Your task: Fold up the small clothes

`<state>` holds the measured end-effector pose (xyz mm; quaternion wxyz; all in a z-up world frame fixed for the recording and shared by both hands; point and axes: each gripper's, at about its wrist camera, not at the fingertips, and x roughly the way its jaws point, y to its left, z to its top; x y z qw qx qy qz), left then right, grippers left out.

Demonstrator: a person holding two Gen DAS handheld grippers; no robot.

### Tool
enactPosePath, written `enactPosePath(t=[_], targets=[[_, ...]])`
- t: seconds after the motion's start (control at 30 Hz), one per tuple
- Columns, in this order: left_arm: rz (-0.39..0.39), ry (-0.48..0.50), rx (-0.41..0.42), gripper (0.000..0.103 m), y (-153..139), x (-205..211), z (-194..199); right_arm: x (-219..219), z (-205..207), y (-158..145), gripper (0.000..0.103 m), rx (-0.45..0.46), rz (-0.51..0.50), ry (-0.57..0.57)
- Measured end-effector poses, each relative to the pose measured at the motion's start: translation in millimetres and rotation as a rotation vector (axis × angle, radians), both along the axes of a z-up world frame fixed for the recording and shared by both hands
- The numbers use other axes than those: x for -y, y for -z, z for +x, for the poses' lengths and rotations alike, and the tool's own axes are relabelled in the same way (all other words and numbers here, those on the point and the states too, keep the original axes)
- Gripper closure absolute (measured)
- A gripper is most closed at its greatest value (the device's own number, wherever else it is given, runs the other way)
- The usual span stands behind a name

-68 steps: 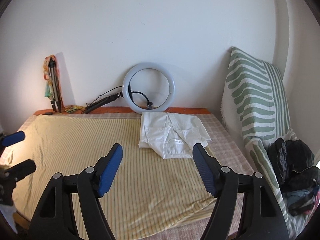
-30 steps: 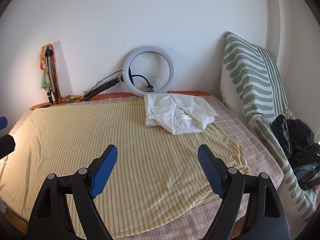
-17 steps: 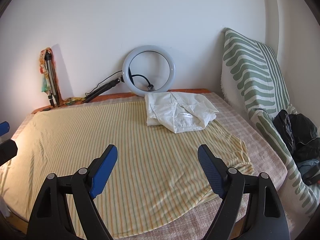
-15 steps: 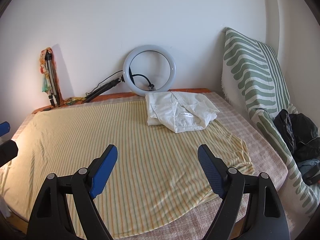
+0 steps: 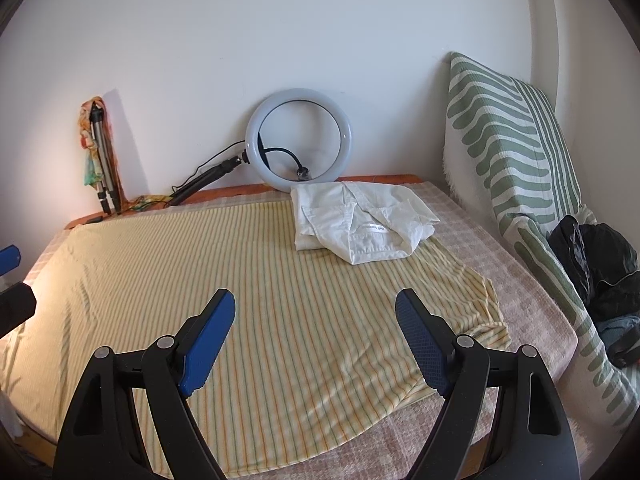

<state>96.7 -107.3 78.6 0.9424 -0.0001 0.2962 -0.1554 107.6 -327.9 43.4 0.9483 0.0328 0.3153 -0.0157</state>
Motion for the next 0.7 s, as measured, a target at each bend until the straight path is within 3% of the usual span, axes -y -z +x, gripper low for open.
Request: enactPosePath(t=[0.7], targets=[[0.003, 0.005, 0.001, 0.000, 0.3, 2.2, -0.1, 1.2, -0.1, 0.8, 0.020, -0.003, 0.006, 0.000]])
